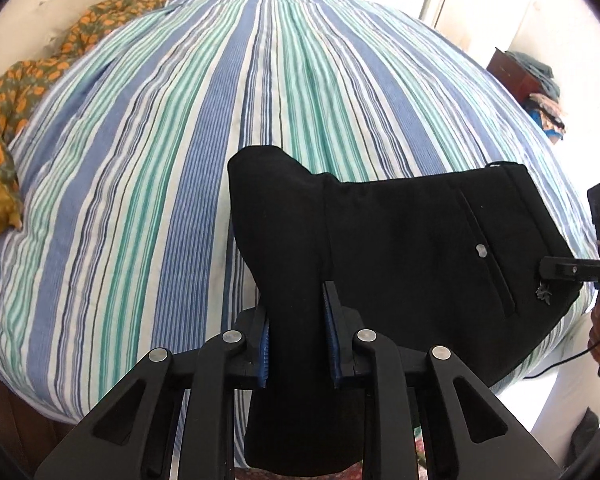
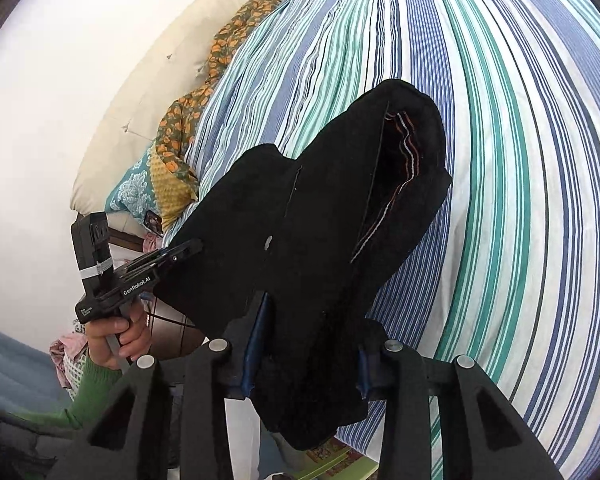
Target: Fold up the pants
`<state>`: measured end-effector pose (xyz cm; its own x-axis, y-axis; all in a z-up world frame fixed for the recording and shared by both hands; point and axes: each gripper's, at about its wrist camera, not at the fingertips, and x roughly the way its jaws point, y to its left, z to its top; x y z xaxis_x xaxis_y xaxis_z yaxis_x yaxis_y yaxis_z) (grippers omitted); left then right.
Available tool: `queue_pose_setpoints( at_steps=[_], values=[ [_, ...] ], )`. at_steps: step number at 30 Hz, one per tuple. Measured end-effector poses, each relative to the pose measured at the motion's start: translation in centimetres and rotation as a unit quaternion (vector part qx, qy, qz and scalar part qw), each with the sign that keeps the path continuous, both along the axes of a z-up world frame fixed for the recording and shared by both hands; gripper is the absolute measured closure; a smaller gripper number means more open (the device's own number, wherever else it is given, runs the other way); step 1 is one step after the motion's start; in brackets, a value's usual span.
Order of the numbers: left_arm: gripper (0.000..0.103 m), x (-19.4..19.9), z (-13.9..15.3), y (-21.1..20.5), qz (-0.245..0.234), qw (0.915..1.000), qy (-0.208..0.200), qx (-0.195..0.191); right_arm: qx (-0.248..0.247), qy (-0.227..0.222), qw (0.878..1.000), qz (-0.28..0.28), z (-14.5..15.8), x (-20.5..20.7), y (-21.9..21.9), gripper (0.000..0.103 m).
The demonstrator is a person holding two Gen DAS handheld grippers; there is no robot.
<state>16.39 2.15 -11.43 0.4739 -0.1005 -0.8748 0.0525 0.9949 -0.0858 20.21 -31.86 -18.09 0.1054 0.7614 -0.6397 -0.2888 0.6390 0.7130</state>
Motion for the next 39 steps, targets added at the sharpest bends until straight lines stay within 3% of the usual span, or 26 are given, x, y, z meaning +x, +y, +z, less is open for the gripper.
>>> queue_pose_setpoints(
  at_steps=[11,13,16,17,18,20,22,24,25,26,28,32,35,39],
  values=[
    [0.082,6.4,2.9,-1.2,-0.005,0.9978,-0.064,0.015,0.003,-0.054,0.998,-0.029,4.2,6.1,-1.3,0.066],
    [0.075,8.4,2.2,-1.3,-0.002,0.9961,-0.086,0.02,0.006,-0.073,0.996,-0.043,5.2,7.8,-1.9,0.066],
    [0.047,10.9,-1.1,-0.9,0.019,0.9936,-0.102,0.045,-0.001,-0.084,0.994,-0.075,4.8,10.8,-3.8,0.063],
    [0.038,10.9,-2.4,-0.8,0.037,0.991,-0.102,0.079,-0.03,-0.085,0.992,-0.09,4.0,11.8,-4.6,0.056],
    [0.038,10.6,-3.4,-0.6,0.048,0.9887,-0.094,0.106,-0.076,-0.087,0.988,-0.107,3.2,12.4,-5.6,0.055],
    [0.034,8.7,-4.5,-0.2,0.046,0.988,-0.087,0.12,-0.188,-0.078,0.969,-0.14,1.6,12.6,-8.0,0.055],
    [0.019,5.5,-4.8,0.2,0.048,0.9863,-0.101,0.121,-0.247,-0.077,0.953,-0.155,1.3,11.0,-10.0,0.049],
    [0.006,2.4,-4.2,-0.1,0.062,0.9789,-0.136,0.139,-0.27,-0.092,0.944,-0.167,1.9,8.0,-11.2,0.023],
    [0.004,0.8,-3.7,-0.5,0.07,0.9744,-0.156,0.146,-0.281,-0.1,0.939,-0.171,2.3,6.3,-11.4,0.005],
    [0.003,-0.5,-3.2,-1.0,0.074,0.971,-0.17,0.15,-0.284,-0.111,0.937,-0.171,2.8,4.4,-11.3,0.0],
    [0.003,-2.3,-2.2,-2.1,0.078,0.9716,-0.168,0.147,-0.29,-0.131,0.933,-0.17,3.7,1.1,-10.7,0.0],
    [0.003,-4.7,-0.8,-3.8,0.075,0.9831,-0.133,0.1,-0.311,-0.182,0.914,-0.185,5.6,-4.7,-6.7,0.0],
    [0.003,-5.4,-0.6,-5.1,0.044,0.9928,-0.096,0.055,-0.316,-0.21,0.903,-0.199,6.5,-7.9,-4.1,0.0],
    [0.003,-7.0,0.8,-5.2,0.065,0.9901,-0.114,0.05,-0.327,-0.212,0.903,-0.18,6.8,-9.3,-1.0,0.0]
  ],
)
